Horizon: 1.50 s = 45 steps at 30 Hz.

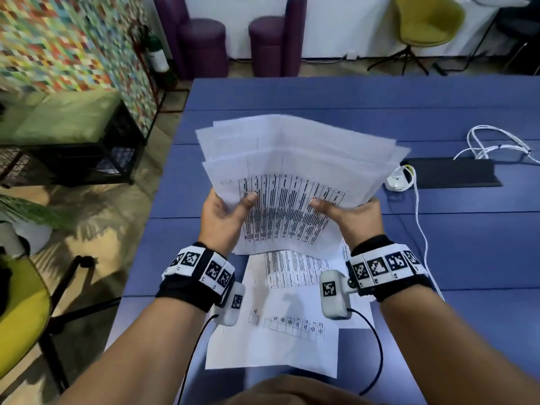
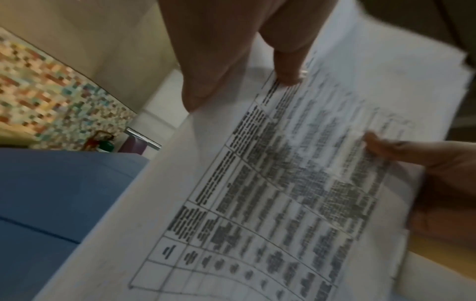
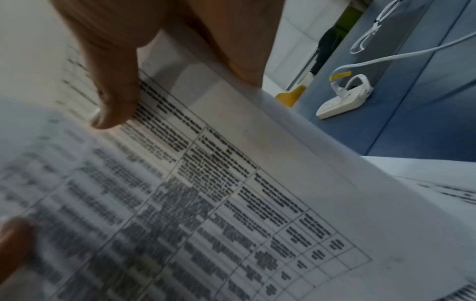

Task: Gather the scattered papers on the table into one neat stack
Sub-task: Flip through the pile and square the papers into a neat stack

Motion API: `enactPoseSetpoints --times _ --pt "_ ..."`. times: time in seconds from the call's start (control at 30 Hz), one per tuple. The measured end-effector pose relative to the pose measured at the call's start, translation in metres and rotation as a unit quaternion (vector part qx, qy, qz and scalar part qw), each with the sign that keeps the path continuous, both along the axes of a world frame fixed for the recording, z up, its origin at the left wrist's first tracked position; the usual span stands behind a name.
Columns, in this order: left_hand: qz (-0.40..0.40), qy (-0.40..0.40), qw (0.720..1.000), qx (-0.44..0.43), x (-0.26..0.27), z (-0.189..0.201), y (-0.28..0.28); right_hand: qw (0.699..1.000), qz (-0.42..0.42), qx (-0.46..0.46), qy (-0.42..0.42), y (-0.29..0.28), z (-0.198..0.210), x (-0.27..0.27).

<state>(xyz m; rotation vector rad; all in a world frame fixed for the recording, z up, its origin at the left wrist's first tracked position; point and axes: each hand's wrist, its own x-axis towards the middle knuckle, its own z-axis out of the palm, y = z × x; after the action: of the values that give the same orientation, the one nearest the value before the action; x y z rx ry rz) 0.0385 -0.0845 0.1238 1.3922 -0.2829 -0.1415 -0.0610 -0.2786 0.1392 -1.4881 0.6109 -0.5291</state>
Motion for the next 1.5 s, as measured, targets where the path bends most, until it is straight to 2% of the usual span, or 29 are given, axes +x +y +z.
enactPoseSetpoints --times 0.07,0.17,0.33,0.43,0.77,0.93,1.07,1.2,1.3,1.4,1.5 --pt "0.012 -0.008 1.000 -0.001 0.000 0.000 -0.005 1.000 0.006 -0.023 -0.016 0.005 0.005 0.001" --pt "0.014 -0.012 1.000 -0.006 0.002 0.001 -0.002 0.999 0.015 -0.010 -0.028 0.001 0.005 0.001" --pt "-0.052 -0.005 0.999 0.003 0.009 0.012 0.000 0.998 0.063 -0.022 0.012 -0.010 -0.005 -0.001" --pt "-0.072 -0.005 0.997 -0.003 0.011 0.018 -0.004 0.997 0.072 -0.013 -0.016 -0.006 -0.001 0.001" --pt "-0.001 0.009 1.000 -0.010 0.018 0.005 -0.010 0.999 -0.007 0.013 -0.032 -0.010 0.000 0.007" --pt "0.036 -0.044 0.998 0.019 0.001 0.003 -0.032 0.997 -0.039 -0.051 -0.049 0.015 -0.003 0.018" --pt "0.074 -0.094 0.992 -0.036 -0.004 0.020 -0.036 0.991 -0.065 -0.070 -0.096 0.019 0.016 0.017" --pt "0.064 -0.119 0.989 -0.052 0.001 0.043 -0.030 0.983 -0.065 -0.101 -0.139 0.012 0.041 0.014" --pt "0.042 -0.111 0.992 -0.042 0.001 0.036 -0.023 0.986 -0.051 -0.096 -0.123 0.009 0.039 0.010" --pt "0.024 -0.079 0.995 -0.050 -0.002 0.029 -0.018 0.981 -0.076 -0.144 -0.104 0.005 0.027 0.003" --pt "0.026 -0.072 0.995 -0.065 -0.004 0.035 -0.020 0.963 -0.080 -0.214 -0.145 0.006 0.025 0.000"
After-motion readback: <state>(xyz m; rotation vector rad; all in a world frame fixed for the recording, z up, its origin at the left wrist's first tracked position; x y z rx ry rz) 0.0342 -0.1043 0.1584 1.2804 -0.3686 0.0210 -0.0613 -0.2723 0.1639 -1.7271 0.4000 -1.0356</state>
